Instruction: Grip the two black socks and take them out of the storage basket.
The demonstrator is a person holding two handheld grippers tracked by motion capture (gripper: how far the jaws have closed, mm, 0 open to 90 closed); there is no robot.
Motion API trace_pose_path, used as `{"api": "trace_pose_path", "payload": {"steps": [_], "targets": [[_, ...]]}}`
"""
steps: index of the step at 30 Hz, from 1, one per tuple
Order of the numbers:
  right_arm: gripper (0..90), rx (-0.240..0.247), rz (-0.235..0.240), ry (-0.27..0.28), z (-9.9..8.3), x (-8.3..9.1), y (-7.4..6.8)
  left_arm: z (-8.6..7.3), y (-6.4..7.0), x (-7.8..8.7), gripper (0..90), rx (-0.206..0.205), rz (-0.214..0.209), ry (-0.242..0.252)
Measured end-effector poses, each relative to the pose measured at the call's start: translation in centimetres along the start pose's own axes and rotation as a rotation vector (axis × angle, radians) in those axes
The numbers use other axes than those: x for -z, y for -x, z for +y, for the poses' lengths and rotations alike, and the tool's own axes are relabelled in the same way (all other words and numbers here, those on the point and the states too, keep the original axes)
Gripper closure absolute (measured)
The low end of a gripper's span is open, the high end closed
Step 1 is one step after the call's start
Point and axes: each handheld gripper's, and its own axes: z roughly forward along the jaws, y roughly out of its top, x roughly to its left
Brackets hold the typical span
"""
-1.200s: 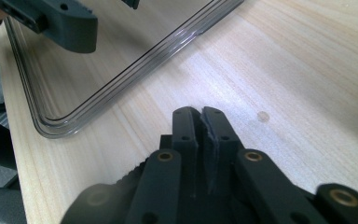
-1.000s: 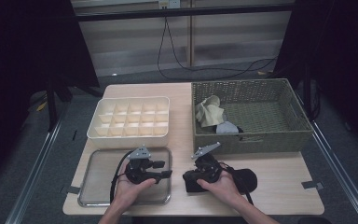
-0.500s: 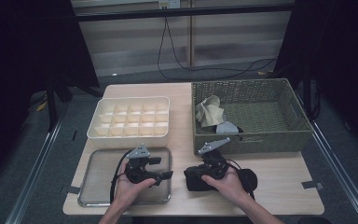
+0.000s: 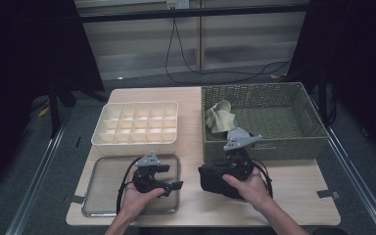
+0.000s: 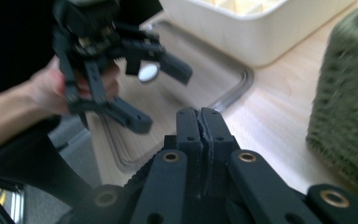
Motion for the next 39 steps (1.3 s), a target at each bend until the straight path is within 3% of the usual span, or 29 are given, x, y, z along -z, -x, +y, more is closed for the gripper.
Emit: {"api": "trace_pose_path", "payload": {"steps": [7, 22, 34, 39], "targets": [[87.1, -0.012, 0.038, 0.095, 1.4, 2.4, -0.4, 0.0, 0.1, -0.2, 13.3, -0.002, 0.003, -0.009], [87.2, 0.021, 0.076, 0.233, 4.0, 5.5, -1.9, 0.0, 0.2, -0.1, 13.4, -0.002, 0.011, 0.006], [87.2, 0.065, 0.124, 0.301, 7.1, 5.8, -3.8, 0.0, 0.1, 0.2, 14.4, 0.006, 0.009, 0.023], [87.2, 0.072, 0.131, 0.304, 7.5, 5.5, -4.1, 0.0, 0.1, 0.3, 16.2, -0.002, 0.006, 0.021]]}}
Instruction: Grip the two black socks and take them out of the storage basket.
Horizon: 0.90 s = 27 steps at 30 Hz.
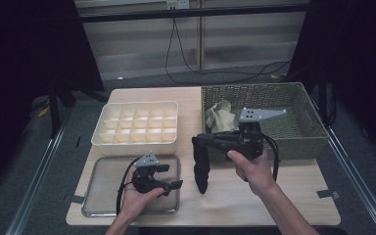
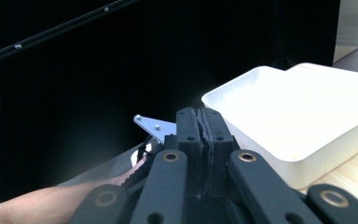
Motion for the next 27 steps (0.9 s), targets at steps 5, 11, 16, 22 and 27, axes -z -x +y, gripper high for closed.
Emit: {"api": "trace_pose_path", "payload": {"steps": [5, 11, 16, 22, 27], "targets": [[87.2, -0.039, -0.019, -0.015, -1.5, 0.0, 1.1, 0.0, 0.3, -0.1, 26.1, -0.015, -0.008, 0.007], [87.2, -0.044, -0.048, -0.030, -2.3, 0.5, 1.6, 0.0, 0.7, -0.7, 32.6, -0.031, -0.016, -0.023], [87.2, -0.058, -0.070, -0.034, -3.0, 1.3, 2.1, 0.1, 1.1, -1.2, 38.3, -0.048, -0.032, -0.028], [87.2, -0.074, -0.082, -0.051, -4.0, 1.5, 2.5, 0.4, 1.9, -2.0, 49.2, -0.079, -0.063, -0.039], [87.2, -0.090, -0.096, -0.066, -4.7, 1.8, 2.8, 0.8, 2.5, -2.8, 57.9, -0.098, -0.095, -0.042]]}}
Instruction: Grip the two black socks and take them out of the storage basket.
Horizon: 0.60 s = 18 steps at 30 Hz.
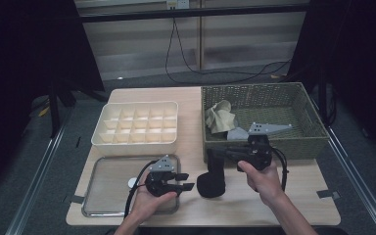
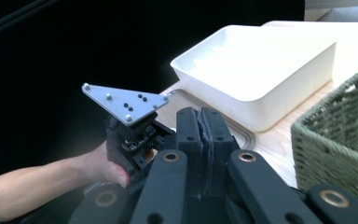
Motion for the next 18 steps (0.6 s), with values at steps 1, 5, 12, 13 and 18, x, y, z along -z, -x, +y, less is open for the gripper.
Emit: {"api": "trace_pose_path", "payload": {"steps": [1, 5, 12, 13, 18], "targets": [[87.2, -0.002, -0.002, -0.001, -0.1, 0.1, 0.1, 0.2, 0.1, -0.2, 59.7, -0.002, -0.002, -0.003], [87.2, -0.010, -0.009, -0.005, -0.3, 0.4, 0.2, 1.0, 0.5, -1.2, 63.4, -0.036, -0.016, -0.037], [87.2, -0.021, -0.023, -0.022, -0.9, 0.6, 0.8, 2.1, -0.2, -3.0, 64.5, -0.063, -0.009, -0.083], [87.2, -0.022, -0.024, -0.022, -1.0, 0.7, 0.8, 2.2, -0.4, -3.4, 64.3, -0.057, -0.015, -0.079], [87.2, -0.038, -0.032, -0.018, -1.6, 1.0, 1.4, 2.5, 0.0, -4.4, 63.5, -0.076, -0.053, -0.099]]}}
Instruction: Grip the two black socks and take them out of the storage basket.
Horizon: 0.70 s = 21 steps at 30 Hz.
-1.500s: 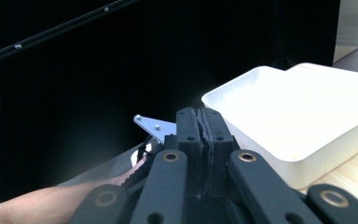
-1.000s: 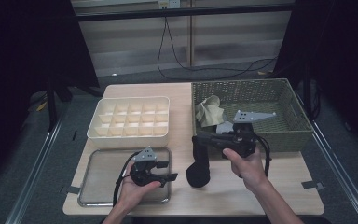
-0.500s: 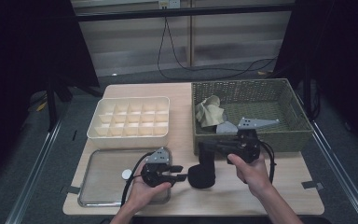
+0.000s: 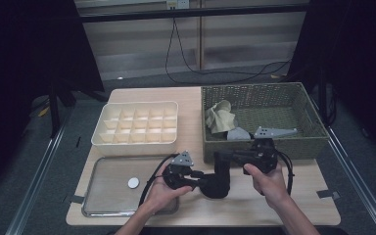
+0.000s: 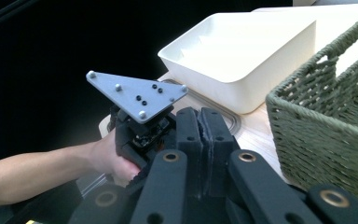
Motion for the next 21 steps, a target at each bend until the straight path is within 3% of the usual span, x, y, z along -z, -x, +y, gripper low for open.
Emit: {"api": "trace_pose_path", "payload": {"steps": [10, 11, 13, 21], "targets": [[87.2, -0.016, -0.028, -0.014, -1.3, 0.9, 0.8, -0.6, 0.4, -1.8, 55.4, -0.039, 0.005, -0.088], [87.2, -0.021, -0.036, -0.014, -1.5, 1.1, 1.0, -0.8, 0.5, -1.9, 55.4, -0.030, -0.001, -0.069], [87.2, -0.028, -0.042, -0.013, -1.8, 1.5, 1.3, -0.8, 0.6, -1.8, 54.6, -0.045, 0.004, -0.089], [87.1, -0.049, -0.098, -0.023, -3.5, 3.7, 2.4, -1.3, 1.3, -1.7, 53.1, -0.043, 0.020, -0.072]]}}
